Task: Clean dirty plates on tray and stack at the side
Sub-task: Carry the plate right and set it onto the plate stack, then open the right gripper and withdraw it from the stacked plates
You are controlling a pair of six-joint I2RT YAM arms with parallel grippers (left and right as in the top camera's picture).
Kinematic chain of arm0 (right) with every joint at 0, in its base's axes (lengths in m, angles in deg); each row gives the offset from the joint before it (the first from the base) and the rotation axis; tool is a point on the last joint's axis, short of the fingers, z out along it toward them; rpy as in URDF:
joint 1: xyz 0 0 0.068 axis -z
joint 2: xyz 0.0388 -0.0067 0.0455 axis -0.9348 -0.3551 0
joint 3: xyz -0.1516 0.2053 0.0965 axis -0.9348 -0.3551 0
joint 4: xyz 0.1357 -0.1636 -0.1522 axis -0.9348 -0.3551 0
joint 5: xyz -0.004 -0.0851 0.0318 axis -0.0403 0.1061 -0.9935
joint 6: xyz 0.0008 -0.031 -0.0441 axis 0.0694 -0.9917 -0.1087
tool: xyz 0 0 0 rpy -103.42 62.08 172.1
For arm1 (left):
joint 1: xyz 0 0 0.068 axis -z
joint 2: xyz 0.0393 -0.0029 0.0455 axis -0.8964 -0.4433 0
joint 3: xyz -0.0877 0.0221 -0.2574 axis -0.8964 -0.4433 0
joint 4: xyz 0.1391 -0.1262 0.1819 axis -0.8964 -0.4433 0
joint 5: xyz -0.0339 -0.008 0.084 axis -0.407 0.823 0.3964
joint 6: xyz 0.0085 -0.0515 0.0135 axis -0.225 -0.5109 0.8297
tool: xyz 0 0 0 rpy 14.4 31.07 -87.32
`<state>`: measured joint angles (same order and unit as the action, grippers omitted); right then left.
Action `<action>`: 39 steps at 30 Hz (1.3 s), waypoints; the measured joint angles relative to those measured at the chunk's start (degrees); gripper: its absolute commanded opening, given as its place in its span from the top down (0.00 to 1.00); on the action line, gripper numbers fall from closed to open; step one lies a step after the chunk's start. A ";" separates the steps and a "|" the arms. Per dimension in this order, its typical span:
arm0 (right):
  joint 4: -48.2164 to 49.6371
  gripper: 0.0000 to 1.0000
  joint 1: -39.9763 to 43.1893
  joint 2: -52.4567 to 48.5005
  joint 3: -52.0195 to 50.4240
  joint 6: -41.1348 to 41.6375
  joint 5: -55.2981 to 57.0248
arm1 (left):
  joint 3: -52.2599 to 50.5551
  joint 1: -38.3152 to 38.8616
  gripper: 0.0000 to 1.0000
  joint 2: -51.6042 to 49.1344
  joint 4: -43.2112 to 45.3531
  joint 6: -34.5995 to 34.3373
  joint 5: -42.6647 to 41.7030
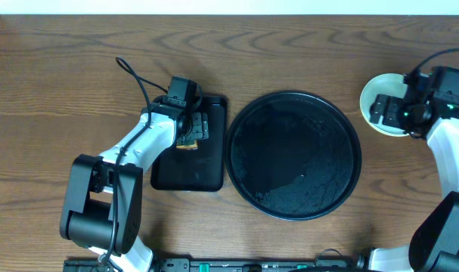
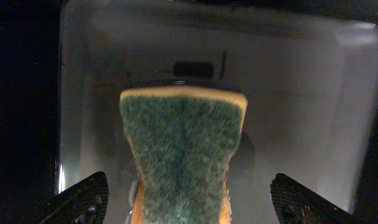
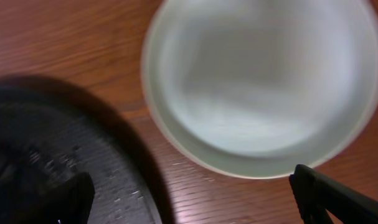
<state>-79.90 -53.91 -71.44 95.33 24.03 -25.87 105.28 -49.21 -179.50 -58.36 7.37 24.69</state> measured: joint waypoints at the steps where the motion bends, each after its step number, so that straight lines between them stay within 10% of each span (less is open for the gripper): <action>1: -0.11 0.01 -0.39 0.00 0.20 -0.02 -0.04 | 0.00 0.00 0.16 0.00 0.24 0.00 0.00; 21: -4.09 0.01 -2.99 0.00 4.42 -0.76 -0.26 | 0.28 0.00 0.16 30.25 3.58 0.00 3.02; 39: -4.07 0.01 -2.99 0.00 4.42 -0.79 -0.26 | 0.28 0.00 0.16 31.26 3.48 0.00 3.65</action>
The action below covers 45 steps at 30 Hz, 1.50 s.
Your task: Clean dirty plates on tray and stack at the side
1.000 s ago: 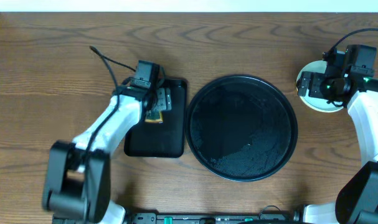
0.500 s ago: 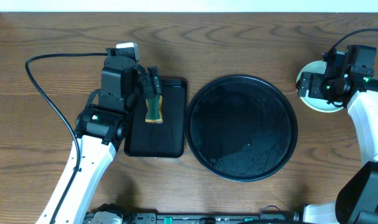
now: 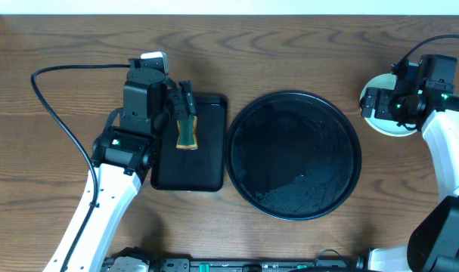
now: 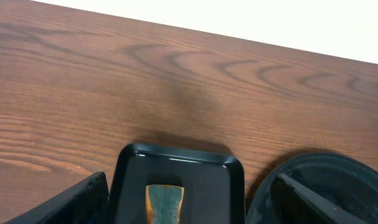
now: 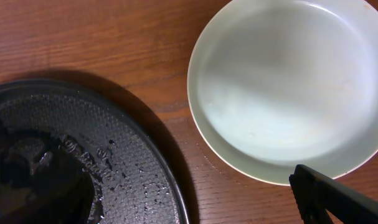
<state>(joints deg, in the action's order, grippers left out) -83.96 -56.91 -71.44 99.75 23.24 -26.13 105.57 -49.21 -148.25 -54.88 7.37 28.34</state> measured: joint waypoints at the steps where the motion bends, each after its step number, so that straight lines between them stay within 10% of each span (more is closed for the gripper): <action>1: -0.02 0.01 0.00 0.00 0.00 0.00 0.02 | 0.00 0.00 0.16 0.00 0.00 0.00 0.00; 8: -0.13 0.01 -0.44 2.32 -0.07 0.00 0.26 | -0.02 -0.02 0.16 0.00 0.00 0.00 0.00; 25: 5.68 0.01 -10.95 47.52 -2.54 -4.46 12.94 | -0.02 0.00 0.16 0.00 -0.09 0.00 0.02; 38: 51.12 0.01 -10.95 81.68 -47.25 -4.76 10.64 | -0.02 0.00 0.16 0.00 -0.07 0.00 0.02; 45: 54.51 0.01 -10.93 91.60 -61.72 -3.39 9.38 | 0.00 0.00 0.16 0.00 -0.11 0.00 0.02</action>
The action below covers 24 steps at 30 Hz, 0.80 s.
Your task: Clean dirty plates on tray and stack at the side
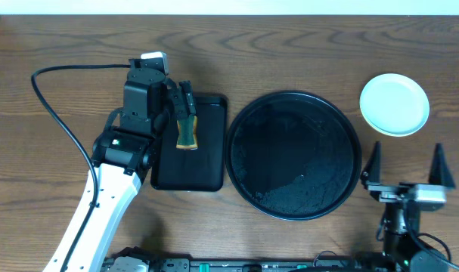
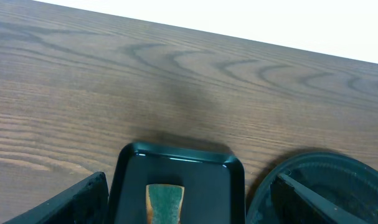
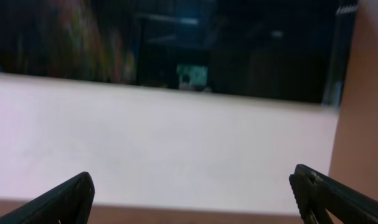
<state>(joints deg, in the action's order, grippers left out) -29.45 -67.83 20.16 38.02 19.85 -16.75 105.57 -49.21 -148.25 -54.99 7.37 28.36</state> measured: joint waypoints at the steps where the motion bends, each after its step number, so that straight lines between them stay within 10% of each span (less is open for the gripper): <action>1: 0.00 0.01 0.00 0.28 -1.16 0.37 -0.02 | 0.00 0.00 0.16 0.00 0.00 0.00 0.00; 24: -18.95 0.01 0.04 0.57 -8.20 -0.17 -0.66 | -0.02 0.00 0.16 0.00 0.00 0.00 0.00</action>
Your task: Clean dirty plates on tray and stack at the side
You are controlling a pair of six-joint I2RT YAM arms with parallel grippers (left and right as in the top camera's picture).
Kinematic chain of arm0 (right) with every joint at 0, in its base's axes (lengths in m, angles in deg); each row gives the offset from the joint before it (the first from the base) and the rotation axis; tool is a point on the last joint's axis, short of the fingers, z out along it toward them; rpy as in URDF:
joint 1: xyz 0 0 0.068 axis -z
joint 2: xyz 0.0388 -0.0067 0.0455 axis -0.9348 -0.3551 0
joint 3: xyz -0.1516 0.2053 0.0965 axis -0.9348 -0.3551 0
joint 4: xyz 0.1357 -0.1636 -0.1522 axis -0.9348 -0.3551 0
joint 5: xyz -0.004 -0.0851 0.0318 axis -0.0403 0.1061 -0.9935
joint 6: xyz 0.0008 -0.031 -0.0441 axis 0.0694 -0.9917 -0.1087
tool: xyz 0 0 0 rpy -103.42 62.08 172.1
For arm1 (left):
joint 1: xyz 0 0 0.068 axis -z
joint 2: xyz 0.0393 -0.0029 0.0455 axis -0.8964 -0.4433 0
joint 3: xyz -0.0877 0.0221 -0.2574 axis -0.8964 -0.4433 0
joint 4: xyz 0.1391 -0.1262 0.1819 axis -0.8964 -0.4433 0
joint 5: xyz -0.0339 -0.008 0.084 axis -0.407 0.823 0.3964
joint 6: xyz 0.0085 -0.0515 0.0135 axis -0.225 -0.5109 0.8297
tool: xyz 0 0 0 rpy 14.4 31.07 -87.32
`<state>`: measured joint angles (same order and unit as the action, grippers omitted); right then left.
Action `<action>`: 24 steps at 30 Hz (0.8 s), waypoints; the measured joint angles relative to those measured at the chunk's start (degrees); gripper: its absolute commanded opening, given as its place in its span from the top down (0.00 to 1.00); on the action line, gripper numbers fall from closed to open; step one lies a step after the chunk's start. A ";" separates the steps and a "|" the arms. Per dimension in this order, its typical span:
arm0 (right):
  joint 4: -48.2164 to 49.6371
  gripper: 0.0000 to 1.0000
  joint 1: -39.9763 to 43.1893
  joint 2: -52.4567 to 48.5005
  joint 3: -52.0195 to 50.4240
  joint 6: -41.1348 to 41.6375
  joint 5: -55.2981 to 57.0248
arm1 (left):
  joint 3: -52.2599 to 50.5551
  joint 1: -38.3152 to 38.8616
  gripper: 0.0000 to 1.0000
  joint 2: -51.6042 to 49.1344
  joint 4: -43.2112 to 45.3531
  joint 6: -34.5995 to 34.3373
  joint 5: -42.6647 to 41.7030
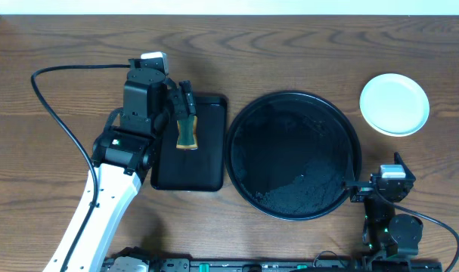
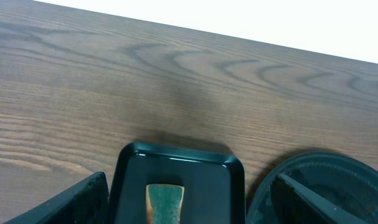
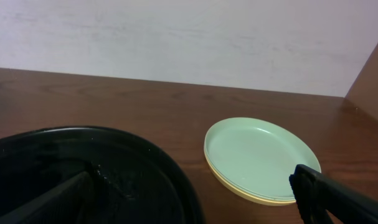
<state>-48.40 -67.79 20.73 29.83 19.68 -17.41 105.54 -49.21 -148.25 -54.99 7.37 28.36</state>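
Note:
Two pale plates [image 1: 394,104] lie stacked on the table at the far right, a green one on a yellowish one [image 3: 260,158]. The round black tray [image 1: 293,155] in the middle holds only wet smears. My left gripper [image 1: 185,100] hangs open and empty over the far end of the rectangular black tray [image 2: 176,168], with the green-and-yellow sponge [image 2: 165,202] lying between its fingers' lines. My right gripper [image 3: 190,175] is open and empty, low at the front right [image 1: 388,183], facing the plates from a distance.
The rectangular tray [image 1: 190,181] touches the round tray's left side. The left arm's black cable [image 1: 59,121] loops over the table at the left. Bare wood lies along the back edge and around the plates.
My right arm has folded lower at the front right; its camera, which faced the wall, now looks across the table at the plates and the round tray. The left arm is unchanged.
First my left gripper was open, low over the sponge in the rectangular tray, and my right was open over the plates. Then the left was raised back from the sponge. Later the right arm was at the front edge, away from the plates, and is now folded there.

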 measured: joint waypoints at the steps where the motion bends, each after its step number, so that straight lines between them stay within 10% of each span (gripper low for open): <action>1: 0.00 0.01 0.00 0.00 0.00 0.04 0.00 | 0.00 0.00 0.16 0.00 0.00 0.00 0.00; 24: 0.00 0.01 0.00 0.00 0.00 3.04 -0.15 | 0.00 0.00 0.16 0.00 0.00 0.00 0.00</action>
<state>-48.40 -67.79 20.73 29.83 22.72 -17.56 105.54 -49.21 -148.25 -54.99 7.37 28.36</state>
